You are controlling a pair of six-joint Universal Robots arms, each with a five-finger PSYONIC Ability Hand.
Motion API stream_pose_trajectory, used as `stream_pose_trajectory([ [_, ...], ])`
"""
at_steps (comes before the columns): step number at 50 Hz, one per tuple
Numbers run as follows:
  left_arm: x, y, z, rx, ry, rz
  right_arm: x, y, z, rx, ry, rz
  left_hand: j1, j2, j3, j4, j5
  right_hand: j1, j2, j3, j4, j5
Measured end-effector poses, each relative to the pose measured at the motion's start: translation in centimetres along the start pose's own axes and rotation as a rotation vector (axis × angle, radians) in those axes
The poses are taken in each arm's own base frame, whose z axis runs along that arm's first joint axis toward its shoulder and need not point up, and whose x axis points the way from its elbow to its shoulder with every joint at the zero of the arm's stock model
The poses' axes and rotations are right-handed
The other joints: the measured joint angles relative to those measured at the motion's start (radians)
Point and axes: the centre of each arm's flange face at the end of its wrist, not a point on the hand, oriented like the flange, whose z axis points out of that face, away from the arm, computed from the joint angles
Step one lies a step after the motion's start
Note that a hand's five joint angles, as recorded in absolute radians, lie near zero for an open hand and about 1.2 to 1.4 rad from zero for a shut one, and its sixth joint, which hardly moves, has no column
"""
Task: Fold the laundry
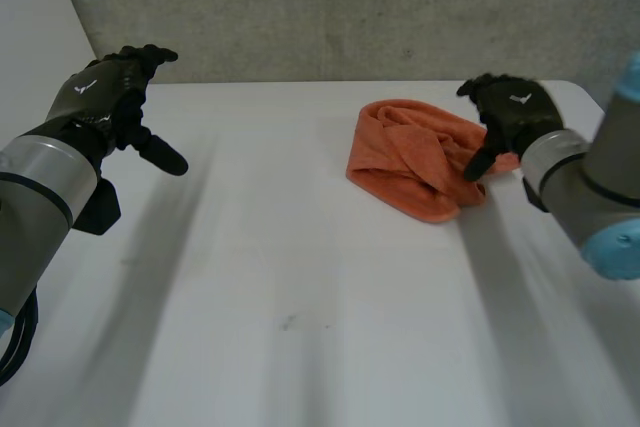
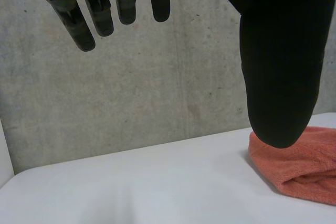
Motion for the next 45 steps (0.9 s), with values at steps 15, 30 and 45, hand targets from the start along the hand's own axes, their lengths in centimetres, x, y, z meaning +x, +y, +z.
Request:
stream_pose_trajectory([
  [15,-0.1,0.6,0.7,0.004,0.001,0.004,-0.9,8.9,7.8,-0.046,-0.013,0.005,0.0,0.0,0.0,0.0,0.0,0.36,0.406,0.385,0.371,0.354],
  [30,-0.1,0.8,0.8,-0.003,-0.001,0.004,-3.2,-2.4,3.4,0.184,-0.127,0.046,0.0,0.0,0.0,0.0,0.0,0.727,0.958,0.963,0.957,0.896],
  [45,-0.6,-0.7,0.7,0.048,-0.019,-0.007,-18.8,-0.3,-12.9,-0.055,-0.697,0.165,0.0,0.0,0.0,0.0,0.0,0.155,0.252,0.293,0.269,0.266],
])
